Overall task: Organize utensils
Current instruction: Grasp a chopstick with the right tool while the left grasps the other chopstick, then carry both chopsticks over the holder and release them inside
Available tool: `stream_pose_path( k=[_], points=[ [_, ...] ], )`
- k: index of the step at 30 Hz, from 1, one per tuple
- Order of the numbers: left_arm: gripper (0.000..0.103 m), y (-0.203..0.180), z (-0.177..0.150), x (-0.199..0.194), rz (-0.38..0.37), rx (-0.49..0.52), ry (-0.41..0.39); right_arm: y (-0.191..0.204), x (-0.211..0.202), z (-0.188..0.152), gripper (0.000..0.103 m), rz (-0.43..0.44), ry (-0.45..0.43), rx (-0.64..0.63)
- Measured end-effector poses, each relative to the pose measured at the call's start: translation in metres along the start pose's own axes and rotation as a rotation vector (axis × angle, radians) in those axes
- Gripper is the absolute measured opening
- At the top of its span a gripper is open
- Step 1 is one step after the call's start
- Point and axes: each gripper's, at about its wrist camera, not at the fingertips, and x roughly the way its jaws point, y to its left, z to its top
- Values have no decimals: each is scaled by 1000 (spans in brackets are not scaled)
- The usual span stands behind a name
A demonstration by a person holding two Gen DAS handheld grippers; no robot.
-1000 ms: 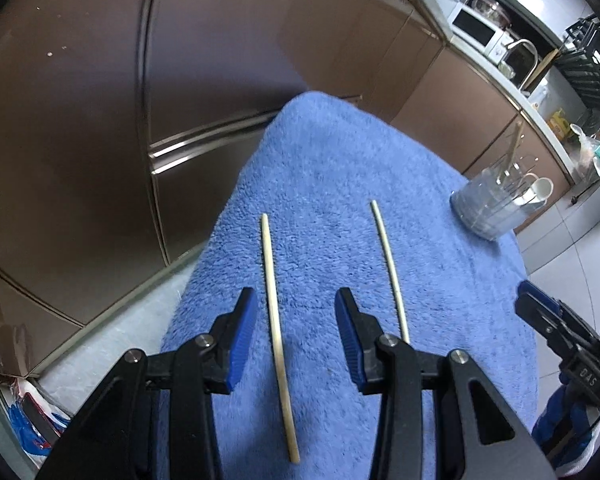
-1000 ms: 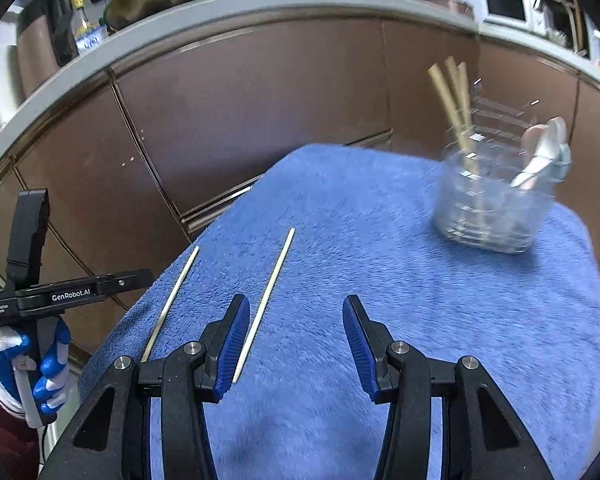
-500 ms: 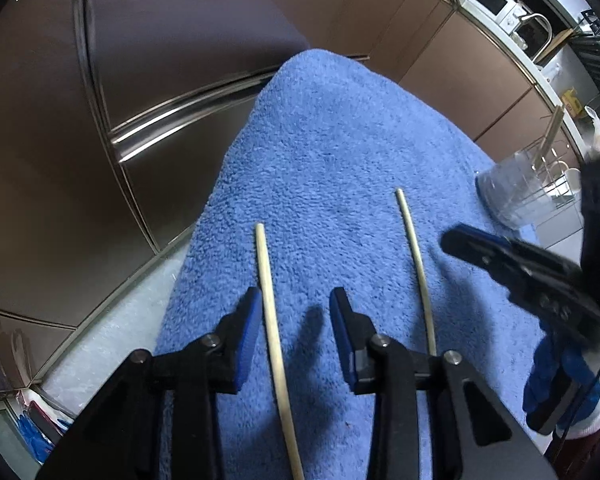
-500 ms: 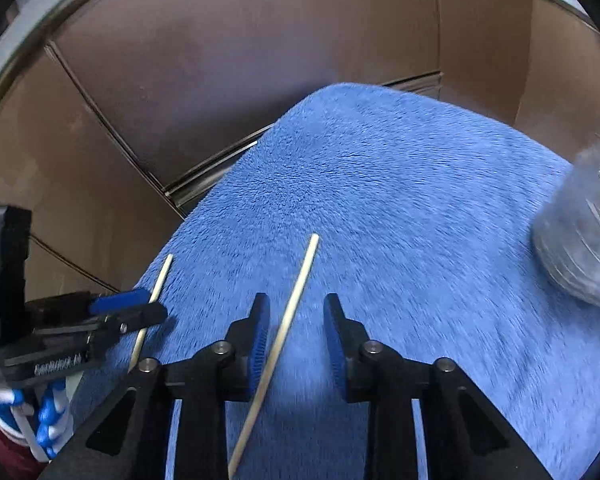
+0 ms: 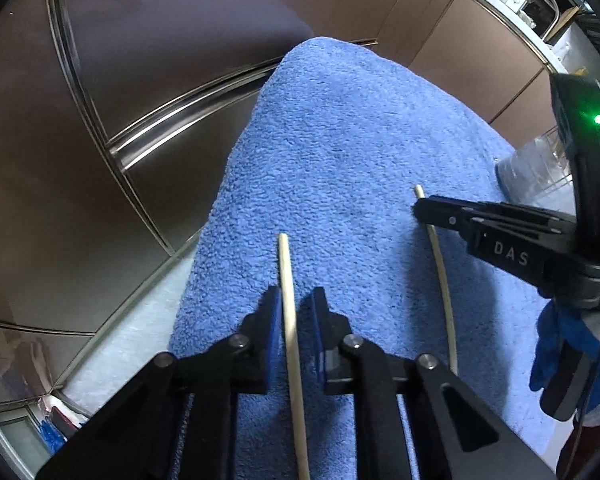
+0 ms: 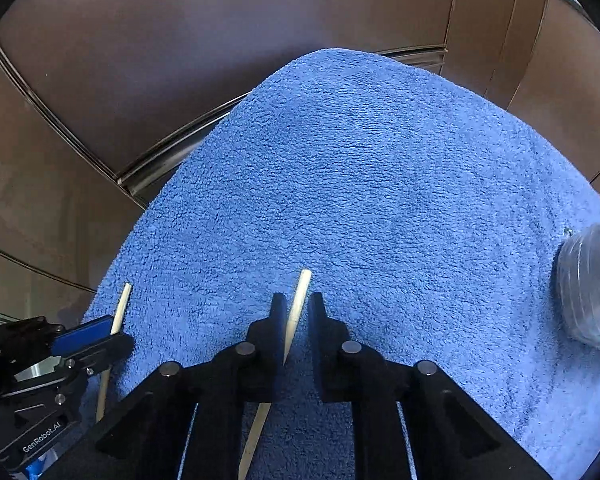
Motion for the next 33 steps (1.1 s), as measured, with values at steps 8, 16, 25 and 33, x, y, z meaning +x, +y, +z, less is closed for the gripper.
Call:
stream_pose_path(
  k=[8, 16, 25, 33],
  points=[
    [8, -4, -3, 2, 65, 8, -25, 5, 10, 4, 6, -6, -3, 8],
    [5, -8, -7, -1, 93, -4, -40, -2, -30, -18, 6, 41, -76, 45],
    [5, -29, -19, -52, 45, 8, -159, -10, -104, -55, 6, 77, -232, 86],
    [5, -49, -43, -106, 1, 23, -255, -14, -173, -99, 6, 66, -370, 109]
  ],
)
